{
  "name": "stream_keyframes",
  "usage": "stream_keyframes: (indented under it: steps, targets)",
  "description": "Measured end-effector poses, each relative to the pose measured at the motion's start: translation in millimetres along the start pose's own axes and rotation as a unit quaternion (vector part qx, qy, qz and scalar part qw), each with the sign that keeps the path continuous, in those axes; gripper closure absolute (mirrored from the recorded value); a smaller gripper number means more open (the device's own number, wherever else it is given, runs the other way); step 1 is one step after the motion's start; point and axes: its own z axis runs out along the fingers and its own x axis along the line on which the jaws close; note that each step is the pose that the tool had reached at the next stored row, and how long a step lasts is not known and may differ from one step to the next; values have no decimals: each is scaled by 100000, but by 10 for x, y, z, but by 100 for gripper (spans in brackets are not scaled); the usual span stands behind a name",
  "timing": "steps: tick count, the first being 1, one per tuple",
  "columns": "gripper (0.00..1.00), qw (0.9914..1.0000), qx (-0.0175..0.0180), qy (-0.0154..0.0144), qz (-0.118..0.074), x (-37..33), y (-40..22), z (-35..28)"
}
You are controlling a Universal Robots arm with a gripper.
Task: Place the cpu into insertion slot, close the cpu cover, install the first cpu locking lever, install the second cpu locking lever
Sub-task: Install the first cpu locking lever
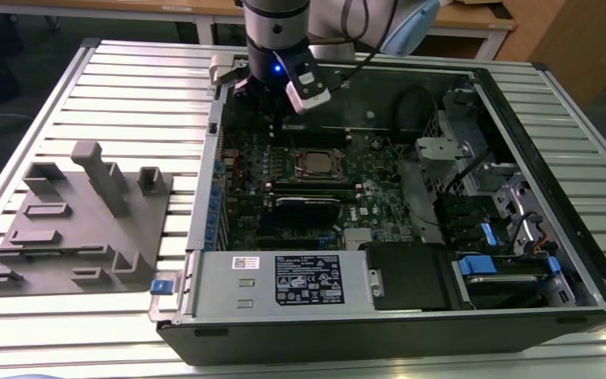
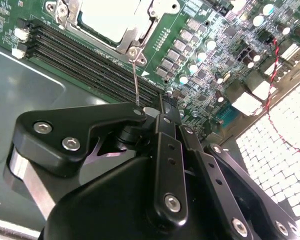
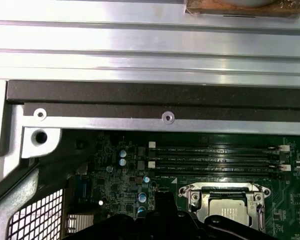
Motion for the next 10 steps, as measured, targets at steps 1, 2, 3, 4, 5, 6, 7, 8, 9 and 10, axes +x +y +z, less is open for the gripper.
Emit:
stream_keyframes:
  steps: [1, 2, 3, 4, 5, 6, 7, 8, 9, 10]
  targets:
    - [89, 100000, -1, -1, -2, 0, 10, 3]
    - [89, 100000, -6, -6, 1, 0, 18, 6]
    - [89, 100000, -5, -3, 2, 0, 26, 8]
    - [89, 100000, -9, -6, 2, 0, 32, 11]
    - [89, 100000, -7, -6, 1, 0, 39, 13]
    - [89, 100000, -4, -5, 1, 0, 46, 16]
    - [89, 100000, -6, -7, -1, 0, 52, 19]
    - [89, 100000, -7, -6, 0, -2, 57, 21]
    - [89, 100000, -4, -5, -3, -7, 61, 23]
    - [89, 100000, -5, 2, -6, -14, 65, 25]
